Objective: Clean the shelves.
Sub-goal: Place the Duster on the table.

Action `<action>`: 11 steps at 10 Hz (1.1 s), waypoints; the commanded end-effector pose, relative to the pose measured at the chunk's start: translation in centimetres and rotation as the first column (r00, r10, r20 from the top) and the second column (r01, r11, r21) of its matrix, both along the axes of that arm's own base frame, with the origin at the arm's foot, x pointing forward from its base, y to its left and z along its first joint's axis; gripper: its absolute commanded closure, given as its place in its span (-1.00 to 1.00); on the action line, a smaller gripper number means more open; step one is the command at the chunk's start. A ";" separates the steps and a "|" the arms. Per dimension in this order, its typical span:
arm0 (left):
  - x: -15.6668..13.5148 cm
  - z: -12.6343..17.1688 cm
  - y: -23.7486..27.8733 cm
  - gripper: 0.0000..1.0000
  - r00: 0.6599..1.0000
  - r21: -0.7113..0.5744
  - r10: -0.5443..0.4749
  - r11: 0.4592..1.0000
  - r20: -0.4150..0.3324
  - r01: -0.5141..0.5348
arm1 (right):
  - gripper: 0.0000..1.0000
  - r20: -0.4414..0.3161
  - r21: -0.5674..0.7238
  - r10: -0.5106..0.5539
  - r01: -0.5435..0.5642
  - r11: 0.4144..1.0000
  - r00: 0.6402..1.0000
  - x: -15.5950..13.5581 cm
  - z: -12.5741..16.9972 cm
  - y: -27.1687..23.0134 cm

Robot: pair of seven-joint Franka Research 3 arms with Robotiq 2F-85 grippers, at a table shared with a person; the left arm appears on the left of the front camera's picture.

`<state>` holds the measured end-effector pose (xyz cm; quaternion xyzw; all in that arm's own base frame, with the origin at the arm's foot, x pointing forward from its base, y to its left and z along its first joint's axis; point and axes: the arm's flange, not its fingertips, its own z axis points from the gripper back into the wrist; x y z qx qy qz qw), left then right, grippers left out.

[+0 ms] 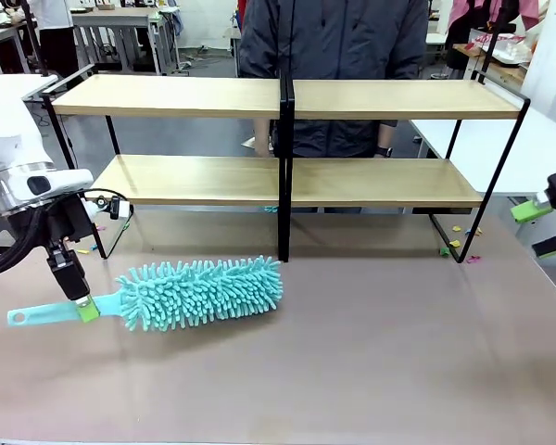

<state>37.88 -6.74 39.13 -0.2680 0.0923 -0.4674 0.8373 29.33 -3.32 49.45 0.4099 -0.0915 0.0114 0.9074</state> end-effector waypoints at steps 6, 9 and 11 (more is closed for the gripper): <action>0.8 1.0 1.2 -1.00 0.953 0.009 0.261 0.964 0.157 -0.265 | -1.00 0.044 -0.009 -0.012 0.012 1.000 0.999 -0.2 0.8 -0.1; -0.6 4.8 7.1 -1.00 0.695 -0.210 0.651 0.758 0.306 -0.618 | -1.00 0.036 0.044 -0.020 0.019 0.999 0.999 -0.6 0.9 -0.8; -3.8 6.2 8.4 -1.00 0.781 -0.423 0.623 0.700 -0.031 -0.575 | -1.00 -0.046 0.271 -0.046 0.056 0.961 0.998 -0.5 2.3 -2.7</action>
